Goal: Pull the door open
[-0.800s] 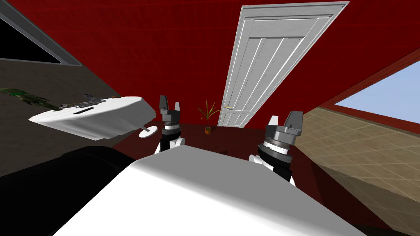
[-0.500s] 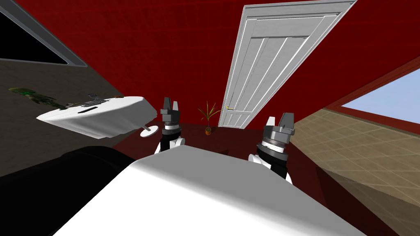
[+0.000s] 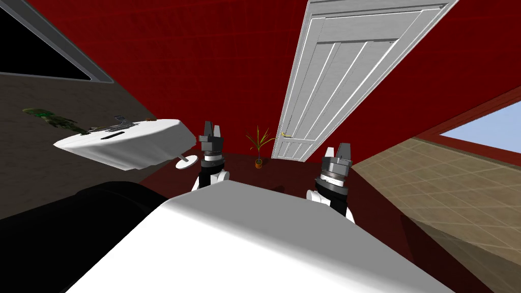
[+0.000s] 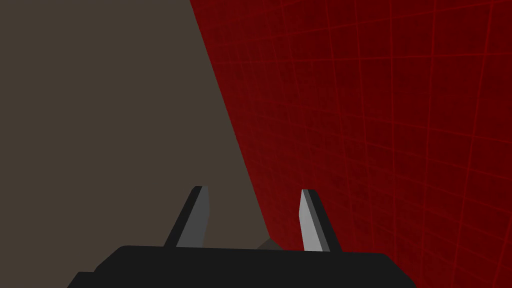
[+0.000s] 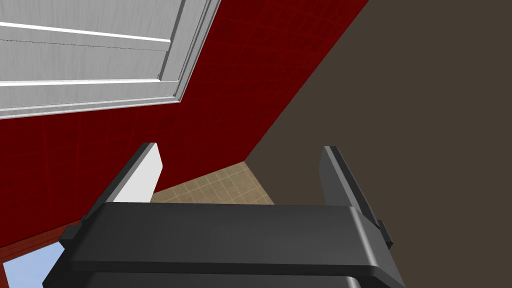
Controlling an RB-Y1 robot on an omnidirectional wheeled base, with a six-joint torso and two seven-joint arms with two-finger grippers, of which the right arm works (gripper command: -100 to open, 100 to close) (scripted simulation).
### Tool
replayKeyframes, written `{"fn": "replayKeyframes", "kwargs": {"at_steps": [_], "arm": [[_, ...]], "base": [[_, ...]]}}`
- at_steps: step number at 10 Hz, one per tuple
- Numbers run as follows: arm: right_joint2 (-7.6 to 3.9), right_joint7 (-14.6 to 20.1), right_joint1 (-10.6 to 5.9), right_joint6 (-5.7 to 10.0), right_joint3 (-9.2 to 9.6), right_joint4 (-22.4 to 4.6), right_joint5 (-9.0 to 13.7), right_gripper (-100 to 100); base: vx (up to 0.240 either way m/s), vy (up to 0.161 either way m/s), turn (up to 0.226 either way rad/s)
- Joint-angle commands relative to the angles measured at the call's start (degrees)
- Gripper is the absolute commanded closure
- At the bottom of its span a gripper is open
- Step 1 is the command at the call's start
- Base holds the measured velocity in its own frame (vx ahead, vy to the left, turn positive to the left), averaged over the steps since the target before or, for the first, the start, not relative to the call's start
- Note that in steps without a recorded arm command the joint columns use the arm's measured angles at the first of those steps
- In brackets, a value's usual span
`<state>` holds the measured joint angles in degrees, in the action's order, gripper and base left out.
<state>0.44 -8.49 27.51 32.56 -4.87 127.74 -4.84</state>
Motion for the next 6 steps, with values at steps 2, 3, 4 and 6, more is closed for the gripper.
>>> {"fn": "replayKeyframes", "kwargs": {"at_steps": [2, 3, 4, 6], "arm": [[-0.78, 0.1, -1.89, 0.51, -1.03, -4.0, 0.3, -100], [-1.06, 0.1, -2.65, 0.81, -1.44, -5.8, 0.4, -100], [-1.34, 0.2, -3.4, 1.1, -1.86, -7.5, 0.5, -100], [-1.62, 0.2, -4.19, 1.41, -2.28, -9.4, 0.6, -100]], "base": [[0.077, -0.029, 0.085], [0.084, -0.043, 0.082], [0.082, -0.03, 0.088], [0.061, -0.028, 0.059]]}}
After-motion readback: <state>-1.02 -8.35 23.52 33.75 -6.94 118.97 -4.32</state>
